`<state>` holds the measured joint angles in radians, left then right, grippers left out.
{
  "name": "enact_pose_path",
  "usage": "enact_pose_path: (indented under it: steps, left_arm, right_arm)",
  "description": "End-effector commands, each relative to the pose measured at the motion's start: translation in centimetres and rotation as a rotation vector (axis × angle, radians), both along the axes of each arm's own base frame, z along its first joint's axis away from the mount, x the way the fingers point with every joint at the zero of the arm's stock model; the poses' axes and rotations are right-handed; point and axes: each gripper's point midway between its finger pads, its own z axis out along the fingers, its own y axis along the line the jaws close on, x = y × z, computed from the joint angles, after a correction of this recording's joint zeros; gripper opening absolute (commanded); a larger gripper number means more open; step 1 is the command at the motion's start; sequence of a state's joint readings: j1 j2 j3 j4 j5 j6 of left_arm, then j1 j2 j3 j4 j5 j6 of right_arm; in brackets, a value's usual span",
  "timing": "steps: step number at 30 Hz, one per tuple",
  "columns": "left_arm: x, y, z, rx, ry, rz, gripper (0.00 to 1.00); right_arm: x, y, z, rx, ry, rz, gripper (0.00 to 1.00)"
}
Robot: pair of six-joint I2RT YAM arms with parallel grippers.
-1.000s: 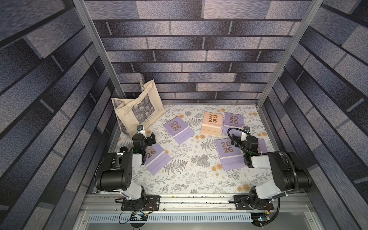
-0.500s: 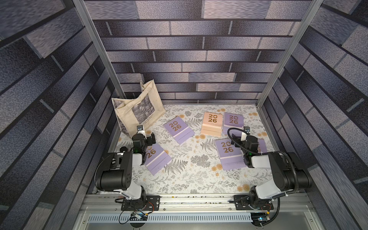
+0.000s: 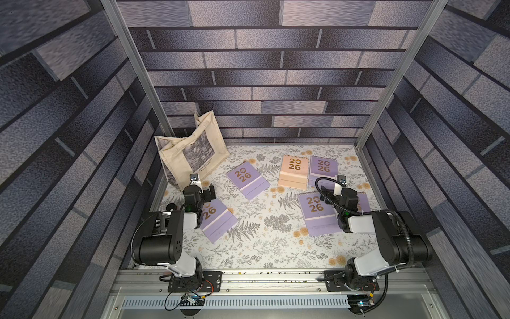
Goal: Stack the calendars
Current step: Pick up the calendar at the center of the board.
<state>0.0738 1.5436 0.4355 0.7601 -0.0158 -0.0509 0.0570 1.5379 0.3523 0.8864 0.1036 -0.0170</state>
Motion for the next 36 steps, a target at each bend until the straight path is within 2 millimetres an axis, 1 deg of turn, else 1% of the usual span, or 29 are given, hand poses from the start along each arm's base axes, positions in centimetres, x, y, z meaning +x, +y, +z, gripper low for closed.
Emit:
enact_pose_path:
  steps: [1, 4, 6, 7, 9, 10, 11, 12, 14, 15, 17, 18, 21, 24, 26, 28, 29, 30, 32, 34, 36]
  left_arm:
    - [0.9, 0.7, 2.0, -0.015, 0.055, 0.033, 1.0]
    - [1.4, 0.9, 4.6, -0.02, 0.075, 0.04, 1.0]
    - [1.2, 1.5, 6.8, -0.032, 0.065, 0.086, 1.0]
    - [1.1, 1.7, 8.1, -0.044, 0.064, 0.103, 1.0]
    - [0.8, 1.7, 10.3, -0.076, 0.063, 0.121, 1.0]
    - [0.7, 1.6, 11.3, -0.106, 0.057, 0.127, 1.0]
    - [0.7, 1.2, 12.2, -0.137, 0.054, 0.119, 1.0]
    - [0.5, 0.8, 12.8, -0.166, 0.06, 0.105, 1.0]
    - [0.2, -0.6, 13.5, -0.227, 0.097, 0.058, 1.0]
    - [0.0, -1.3, 13.4, -0.265, 0.128, 0.034, 1.0]
    - [-0.4, -3.4, 13.3, -0.349, 0.189, -0.05, 1.0]
    - [-0.6, -4.1, 13.0, -0.382, 0.222, -0.075, 1.0]
    - [-1.5, -6.1, 11.4, -0.5, 0.341, -0.11, 1.0]
    - [-2.1, -8.3, 9.8, -0.652, 0.415, -0.142, 1.0]
    - [-2.1, -10.0, 9.2, -0.744, 0.417, -0.172, 1.0]
    - [-2.5, -11.7, 8.4, -0.795, 0.44, -0.197, 1.0]
    - [-2.9, -12.2, 8.2, -0.79, 0.46, -0.202, 1.0]
    - [-3.5, -12.4, 7.9, -0.762, 0.487, -0.188, 1.0]
    - [-4.7, -11.7, 8.2, -0.684, 0.509, -0.132, 1.0]
    - [-6.5, -10.3, 8.7, -0.633, 0.539, -0.041, 1.0]
    - [-8.8, -8.9, 8.9, -0.631, 0.573, 0.069, 1.0]
  right_arm:
    - [0.3, 0.4, 1.5, 0.003, -0.044, 0.022, 1.0]
    - [0.3, 0.4, 2.3, 0.005, -0.043, 0.023, 1.0]
    - [0.1, 0.2, 2.9, 0.007, -0.012, 0.011, 1.0]
    - [0.0, 0.0, 3.6, 0.01, -0.008, -0.003, 1.0]
    - [-0.2, -0.1, 4.5, 0.043, 0.034, -0.027, 1.0]
    - [-0.2, 0.1, 5.1, 0.07, 0.059, -0.026, 1.0]
    - [-0.2, 0.7, 5.9, 0.103, 0.074, 0.0, 1.0]
    - [-0.3, 1.4, 6.6, 0.137, 0.08, 0.027, 0.99]
    - [-0.3, 3.0, 8.9, 0.189, 0.066, 0.086, 0.96]
    - [-0.3, 3.4, 9.8, 0.195, 0.056, 0.096, 0.96]
    - [-0.3, 4.8, 11.8, 0.231, 0.041, 0.144, 0.9]
    - [-0.2, 5.5, 12.4, 0.246, 0.044, 0.17, 0.89]
    - [0.4, 7.2, 14.1, 0.293, 0.083, 0.2, 0.89]
    - [1.4, 9.6, 15.5, 0.325, 0.121, 0.266, 0.86]
    - [2.1, 11.4, 16.3, 0.341, 0.157, 0.321, 0.82]
    - [3.1, 13.7, 17.9, 0.39, 0.18, 0.404, 0.78]
    - [3.4, 14.7, 18.4, 0.402, 0.185, 0.435, 0.78]
    - [3.6, 15.7, 18.7, 0.396, 0.19, 0.46, 0.78]
    - [4.0, 17.5, 19.2, 0.359, 0.196, 0.499, 0.79]
    - [4.3, 19.9, 19.2, 0.35, 0.225, 0.559, 0.79]
    - [4.3, 22.3, 19.0, 0.368, 0.26, 0.622, 0.79]
